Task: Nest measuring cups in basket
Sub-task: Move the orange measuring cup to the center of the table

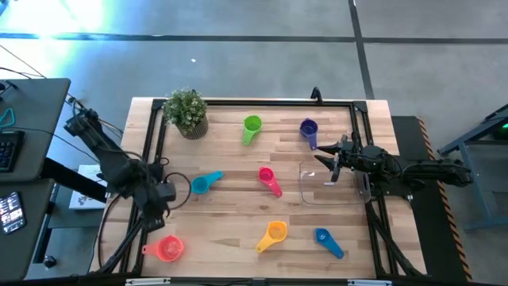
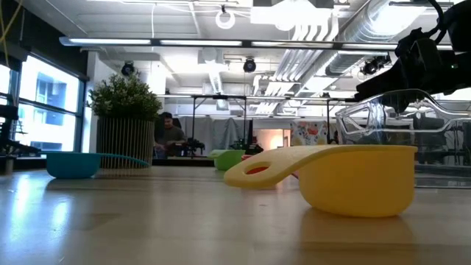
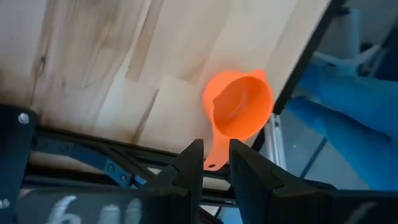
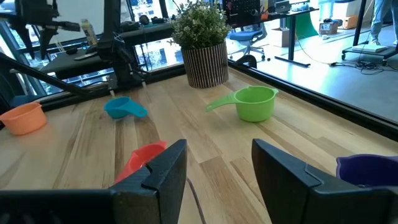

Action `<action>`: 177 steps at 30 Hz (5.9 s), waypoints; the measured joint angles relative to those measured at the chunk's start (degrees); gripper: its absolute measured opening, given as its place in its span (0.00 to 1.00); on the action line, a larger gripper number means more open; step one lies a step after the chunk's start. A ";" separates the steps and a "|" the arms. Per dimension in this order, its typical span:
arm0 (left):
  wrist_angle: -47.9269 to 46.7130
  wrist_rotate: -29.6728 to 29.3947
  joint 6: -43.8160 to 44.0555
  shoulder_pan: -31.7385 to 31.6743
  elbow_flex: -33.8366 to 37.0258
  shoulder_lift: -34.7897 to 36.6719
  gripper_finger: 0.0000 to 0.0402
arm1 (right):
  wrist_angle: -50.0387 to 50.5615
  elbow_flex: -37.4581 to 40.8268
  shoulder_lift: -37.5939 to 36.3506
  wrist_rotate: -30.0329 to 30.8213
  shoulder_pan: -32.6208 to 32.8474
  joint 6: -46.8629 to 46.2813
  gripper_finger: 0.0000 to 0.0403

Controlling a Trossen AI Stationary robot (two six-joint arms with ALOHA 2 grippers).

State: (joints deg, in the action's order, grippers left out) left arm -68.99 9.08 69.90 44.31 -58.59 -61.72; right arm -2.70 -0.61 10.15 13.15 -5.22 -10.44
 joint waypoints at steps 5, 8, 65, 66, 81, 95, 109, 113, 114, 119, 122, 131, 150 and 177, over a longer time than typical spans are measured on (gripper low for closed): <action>0.60 -0.82 6.74 3.92 0.00 -4.07 0.17 | 0.00 0.00 0.00 0.00 0.00 0.00 0.43; 2.07 -0.97 10.39 6.27 0.00 -6.32 0.17 | 0.00 0.01 0.00 -0.01 -0.01 0.00 0.43; 13.80 -11.50 22.85 18.80 0.04 -32.63 0.27 | -0.02 -0.01 0.02 0.00 0.01 0.00 0.43; 13.71 -11.50 22.78 18.80 0.04 -32.63 0.24 | 0.00 0.01 0.00 0.00 -0.01 0.00 0.43; 16.52 -11.55 19.32 18.82 1.29 -31.99 0.02 | -0.02 -0.01 0.00 0.00 -0.01 0.00 0.43; 16.25 -12.45 10.62 12.27 1.33 -25.36 0.01 | 0.00 0.00 0.01 0.00 0.00 0.00 0.43; 16.67 -12.81 -4.95 -1.11 1.29 -18.44 0.01 | -0.02 -0.01 0.00 0.00 0.01 0.00 0.43; 16.79 -12.79 -9.18 -4.85 1.29 -17.11 0.01 | -0.01 0.00 0.01 -0.01 0.00 0.00 0.43; 16.84 -12.79 -10.27 -5.72 1.27 -16.87 0.01 | -0.01 0.00 0.01 -0.01 -0.01 0.00 0.43; 18.19 -12.28 -16.56 -10.36 1.27 -16.02 0.01 | -0.02 -0.01 0.02 0.00 -0.01 0.00 0.43; 19.27 -11.36 -20.64 -13.18 1.25 -16.06 0.01 | -0.01 0.00 0.00 -0.01 0.01 0.00 0.43; 21.43 -10.33 -28.49 -20.65 1.22 -16.12 0.01 | -0.01 0.01 0.02 -0.01 0.00 0.00 0.43; 29.53 -9.76 -27.97 -25.57 1.22 -26.23 0.02 | -0.01 0.01 0.00 0.00 0.01 0.00 0.43; 34.34 -11.19 -24.69 -25.57 1.22 -33.22 0.09 | -0.02 -0.01 0.00 0.00 0.01 0.00 0.43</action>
State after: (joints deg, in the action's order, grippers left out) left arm -34.65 -2.11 45.21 18.74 -57.36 -94.94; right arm -2.72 -0.62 10.15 13.15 -5.21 -10.44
